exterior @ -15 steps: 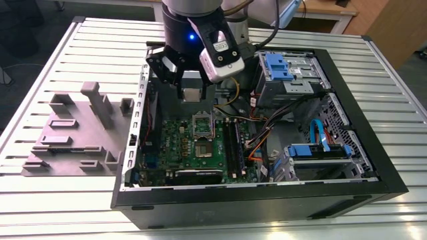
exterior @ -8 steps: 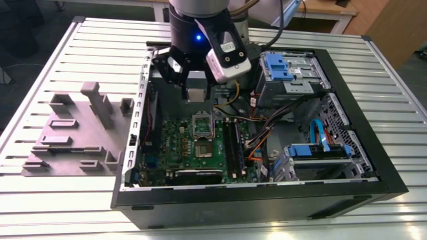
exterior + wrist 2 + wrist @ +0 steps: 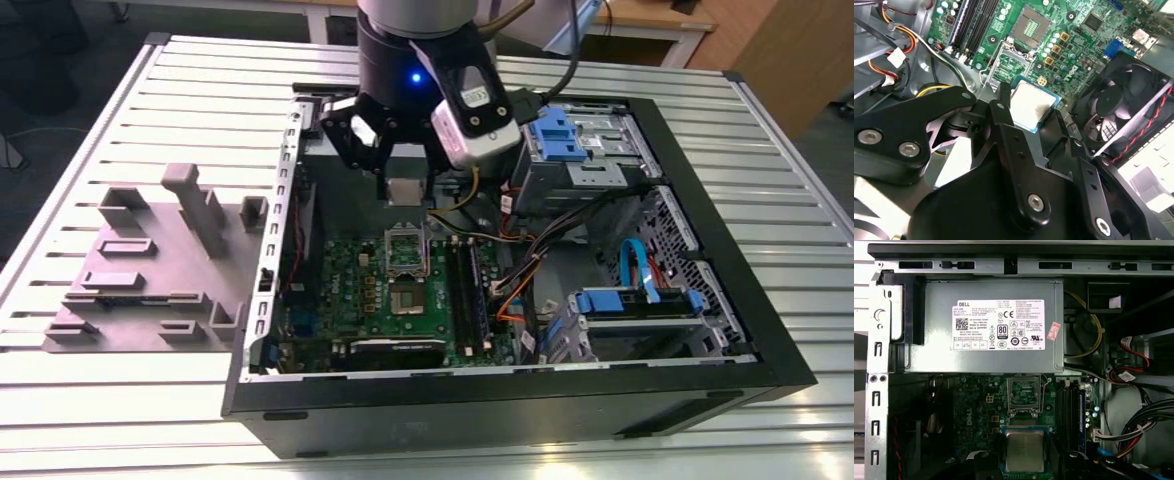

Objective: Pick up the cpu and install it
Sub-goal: 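Pick up the cpu and move it towards the insertion slot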

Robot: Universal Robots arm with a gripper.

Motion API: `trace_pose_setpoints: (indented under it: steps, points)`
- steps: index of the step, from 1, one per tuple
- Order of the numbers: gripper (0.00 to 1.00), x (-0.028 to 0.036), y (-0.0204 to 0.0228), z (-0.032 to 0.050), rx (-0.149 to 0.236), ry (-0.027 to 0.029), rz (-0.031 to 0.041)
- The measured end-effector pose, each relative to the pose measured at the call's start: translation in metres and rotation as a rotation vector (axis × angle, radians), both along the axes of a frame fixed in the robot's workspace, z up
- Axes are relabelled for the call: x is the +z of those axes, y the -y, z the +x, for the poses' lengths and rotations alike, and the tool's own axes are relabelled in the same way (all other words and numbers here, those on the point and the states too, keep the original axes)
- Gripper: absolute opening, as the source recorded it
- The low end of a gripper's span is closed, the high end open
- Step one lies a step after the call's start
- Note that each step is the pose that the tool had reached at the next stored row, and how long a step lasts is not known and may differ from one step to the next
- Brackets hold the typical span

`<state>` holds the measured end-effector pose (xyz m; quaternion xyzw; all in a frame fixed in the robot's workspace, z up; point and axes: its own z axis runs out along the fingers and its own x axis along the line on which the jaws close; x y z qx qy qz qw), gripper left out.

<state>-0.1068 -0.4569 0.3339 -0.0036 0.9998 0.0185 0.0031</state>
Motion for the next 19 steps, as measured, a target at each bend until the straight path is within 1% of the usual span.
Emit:
trace_pose_setpoints:
  steps: [6,8,14,19]
  points:
    - [0.47,-0.0001,0.0004,0.0004,0.000,0.0000,-0.0001]
    - [0.47,-0.0001,0.0015,0.0004,0.000,0.0000,-0.0002]
    - [0.47,-0.0001,0.0067,0.0004,0.000,0.0000,-0.0012]
    - [0.47,-0.0001,0.0072,0.0004,0.000,0.0000,-0.0017]
